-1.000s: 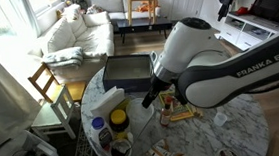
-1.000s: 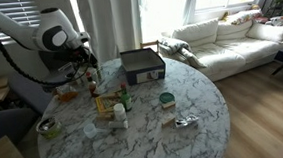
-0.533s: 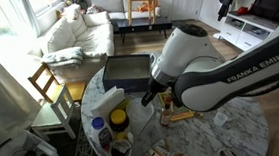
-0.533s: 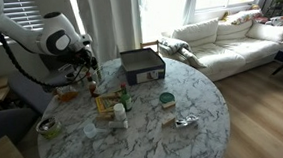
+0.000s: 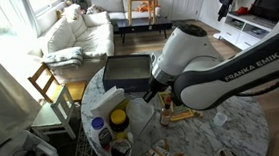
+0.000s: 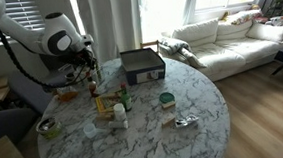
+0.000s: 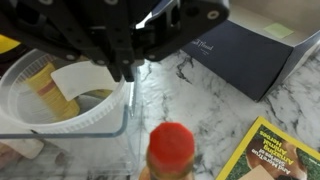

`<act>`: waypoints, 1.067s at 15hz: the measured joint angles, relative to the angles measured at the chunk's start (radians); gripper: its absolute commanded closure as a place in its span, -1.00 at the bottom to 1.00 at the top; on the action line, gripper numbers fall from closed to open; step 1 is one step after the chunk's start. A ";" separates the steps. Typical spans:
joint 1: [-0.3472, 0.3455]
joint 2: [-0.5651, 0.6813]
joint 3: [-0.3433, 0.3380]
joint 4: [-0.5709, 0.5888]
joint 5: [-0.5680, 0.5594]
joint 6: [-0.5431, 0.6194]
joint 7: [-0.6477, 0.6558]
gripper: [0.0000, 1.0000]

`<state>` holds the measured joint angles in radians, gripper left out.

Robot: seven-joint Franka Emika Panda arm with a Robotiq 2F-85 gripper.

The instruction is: Pick up the clear cup and place it upside down on the table, pick up the clear measuring spoon and put it on top of the clear cup

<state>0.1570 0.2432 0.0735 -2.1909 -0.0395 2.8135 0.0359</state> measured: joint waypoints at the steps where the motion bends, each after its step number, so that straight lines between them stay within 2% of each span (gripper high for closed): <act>1: 0.000 0.000 0.002 0.004 0.000 -0.001 0.000 0.98; 6: -0.017 -0.014 0.025 0.047 0.049 -0.068 -0.028 0.98; 13: -0.068 -0.125 0.054 0.161 0.258 -0.380 -0.174 0.98; 16: -0.077 -0.187 0.051 0.219 0.288 -0.538 -0.228 0.98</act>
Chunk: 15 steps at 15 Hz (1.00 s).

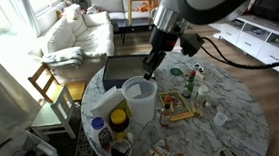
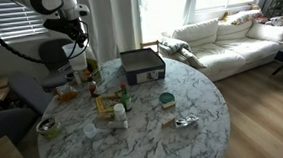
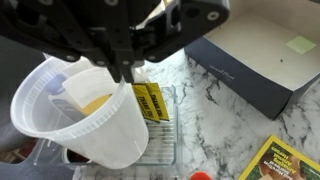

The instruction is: Pick up the clear cup and place it upside down on the table, pick up the clear measuring spoon and put it on top of the clear cup

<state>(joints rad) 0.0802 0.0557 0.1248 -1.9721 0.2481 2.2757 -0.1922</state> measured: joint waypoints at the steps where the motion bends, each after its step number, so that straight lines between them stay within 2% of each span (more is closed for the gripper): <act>1: -0.002 -0.020 -0.004 0.015 0.000 -0.058 -0.015 0.98; 9: -0.006 -0.194 -0.050 0.019 -0.011 -0.487 -0.209 0.98; 12: 0.007 -0.233 -0.046 -0.042 -0.062 -0.515 -0.262 0.98; 15: 0.030 -0.270 -0.037 -0.138 -0.098 -0.484 -0.299 0.98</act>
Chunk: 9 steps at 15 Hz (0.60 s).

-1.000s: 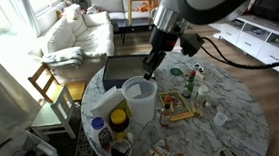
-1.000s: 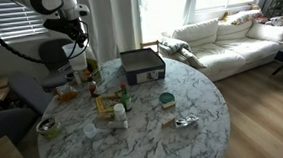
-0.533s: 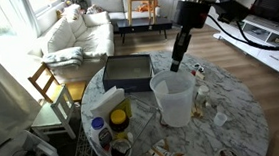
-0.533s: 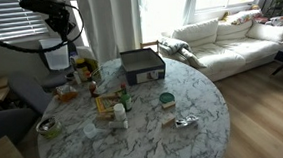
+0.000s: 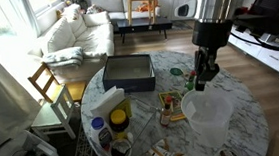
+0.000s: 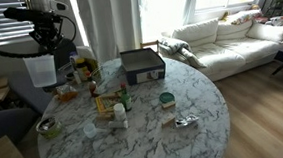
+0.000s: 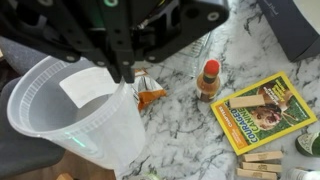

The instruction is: Pick up the clear cup and place it upside down on the table, pick up the clear measuring spoon and put it on top of the clear cup

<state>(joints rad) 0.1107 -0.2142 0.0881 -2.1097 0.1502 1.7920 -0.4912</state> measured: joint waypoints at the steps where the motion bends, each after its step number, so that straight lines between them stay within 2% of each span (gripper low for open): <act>1: 0.008 -0.012 0.004 -0.038 -0.016 0.028 -0.002 0.98; 4: 0.022 -0.040 0.017 -0.152 -0.054 0.143 0.010 0.91; 9: 0.024 -0.037 0.012 -0.130 -0.054 0.140 0.010 0.98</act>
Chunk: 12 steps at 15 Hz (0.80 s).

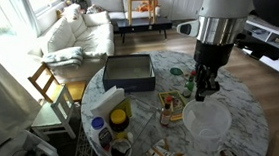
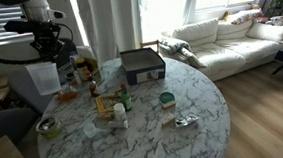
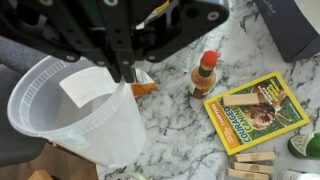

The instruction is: Pick up the clear cup and place it upside down on the table, pick up the clear measuring spoon and put it on top of the clear cup

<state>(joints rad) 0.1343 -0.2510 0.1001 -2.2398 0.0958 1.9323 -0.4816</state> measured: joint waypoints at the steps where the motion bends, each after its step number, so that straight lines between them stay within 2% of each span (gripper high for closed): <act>1: 0.000 0.000 0.000 0.001 0.000 0.000 0.000 0.98; 6: 0.034 0.059 0.015 -0.003 -0.015 -0.070 -0.025 0.98; 12: 0.068 0.160 0.069 -0.013 -0.167 -0.081 -0.049 0.98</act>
<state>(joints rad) 0.2025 -0.0915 0.1688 -2.2533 -0.0713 1.8512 -0.5309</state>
